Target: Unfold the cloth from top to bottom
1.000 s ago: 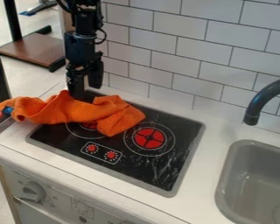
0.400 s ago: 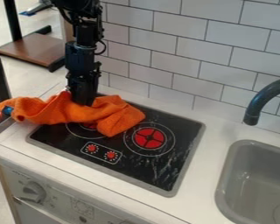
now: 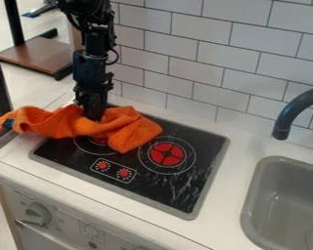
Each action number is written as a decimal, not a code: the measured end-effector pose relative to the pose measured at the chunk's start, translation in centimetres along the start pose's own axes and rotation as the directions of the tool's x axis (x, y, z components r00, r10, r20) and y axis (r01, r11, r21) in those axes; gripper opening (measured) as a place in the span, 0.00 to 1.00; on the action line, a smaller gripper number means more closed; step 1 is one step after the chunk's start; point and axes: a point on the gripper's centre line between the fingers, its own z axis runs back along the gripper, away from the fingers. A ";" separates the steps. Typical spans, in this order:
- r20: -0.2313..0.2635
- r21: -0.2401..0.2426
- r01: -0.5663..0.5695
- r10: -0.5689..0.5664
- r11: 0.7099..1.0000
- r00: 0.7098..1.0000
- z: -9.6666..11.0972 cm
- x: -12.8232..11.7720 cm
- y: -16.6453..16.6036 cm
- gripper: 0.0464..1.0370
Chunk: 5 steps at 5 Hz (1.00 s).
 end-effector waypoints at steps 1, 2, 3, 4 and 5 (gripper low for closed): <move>-0.011 -0.002 0.017 -0.017 1.000 1.000 0.0 -0.2 0.0 0.00; -0.030 -0.005 0.046 -0.046 0.999 0.998 0.3 -0.6 0.4 0.00; -0.024 -0.057 0.077 -0.079 0.995 0.997 3.1 -0.8 1.0 0.00; -0.029 -0.095 0.113 -0.117 0.989 0.993 4.7 -1.4 2.4 0.00; -0.028 -0.130 0.150 -0.155 0.980 0.988 5.9 -2.0 4.2 0.00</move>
